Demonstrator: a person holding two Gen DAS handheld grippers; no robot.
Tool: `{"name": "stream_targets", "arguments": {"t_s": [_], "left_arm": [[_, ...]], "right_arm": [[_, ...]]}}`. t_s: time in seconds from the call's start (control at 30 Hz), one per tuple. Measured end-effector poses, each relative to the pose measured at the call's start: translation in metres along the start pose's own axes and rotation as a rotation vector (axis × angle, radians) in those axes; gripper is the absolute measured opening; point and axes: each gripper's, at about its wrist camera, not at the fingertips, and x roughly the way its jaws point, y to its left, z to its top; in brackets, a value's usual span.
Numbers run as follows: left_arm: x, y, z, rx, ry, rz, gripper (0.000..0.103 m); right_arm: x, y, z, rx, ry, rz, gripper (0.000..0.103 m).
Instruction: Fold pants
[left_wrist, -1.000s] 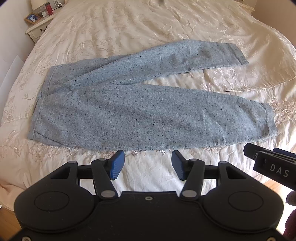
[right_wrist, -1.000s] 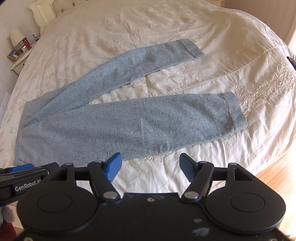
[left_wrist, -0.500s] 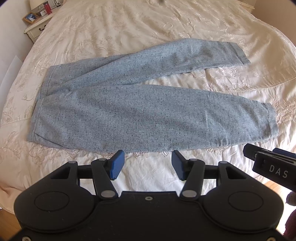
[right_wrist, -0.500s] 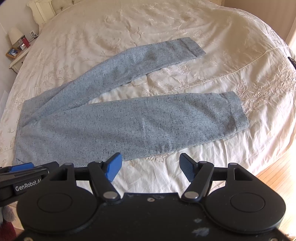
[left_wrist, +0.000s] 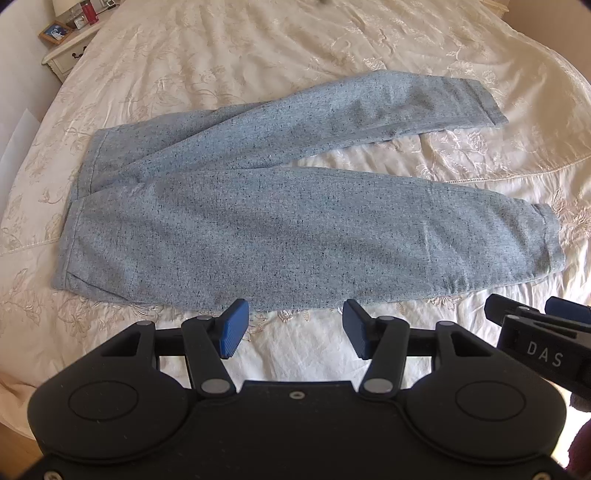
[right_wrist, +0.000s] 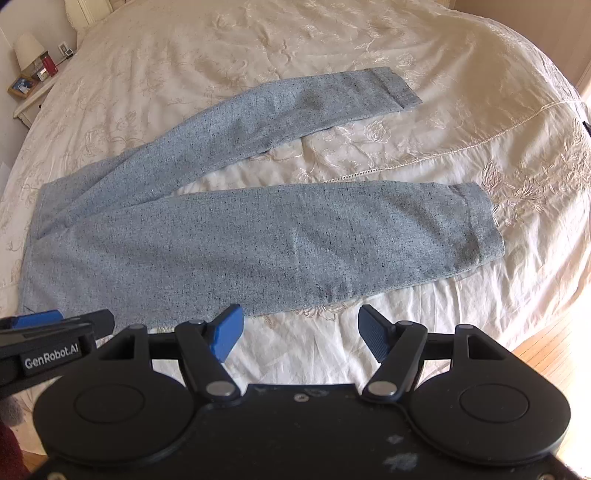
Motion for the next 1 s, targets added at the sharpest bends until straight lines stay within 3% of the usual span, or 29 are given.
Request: {"name": "stream_targets", "arguments": {"t_s": [0.33, 0.6, 0.87, 1.0], "left_arm": [[0.019, 0.027, 0.011, 0.013, 0.03, -0.008, 0.06], [0.03, 0.045, 0.043, 0.061, -0.045, -0.007, 0.059], [0.039, 0.052, 0.11, 0.002, -0.158, 0.002, 0.059], [0.05, 0.052, 0.141, -0.087, -0.149, 0.019, 0.053]], "right_arm": [[0.012, 0.024, 0.01, -0.003, 0.028, -0.02, 0.072], [0.028, 0.024, 0.032, 0.068, 0.063, 0.06, 0.072], [0.053, -0.007, 0.096, 0.139, 0.079, 0.116, 0.07], [0.076, -0.032, 0.142, 0.118, 0.068, 0.101, 0.068]]}}
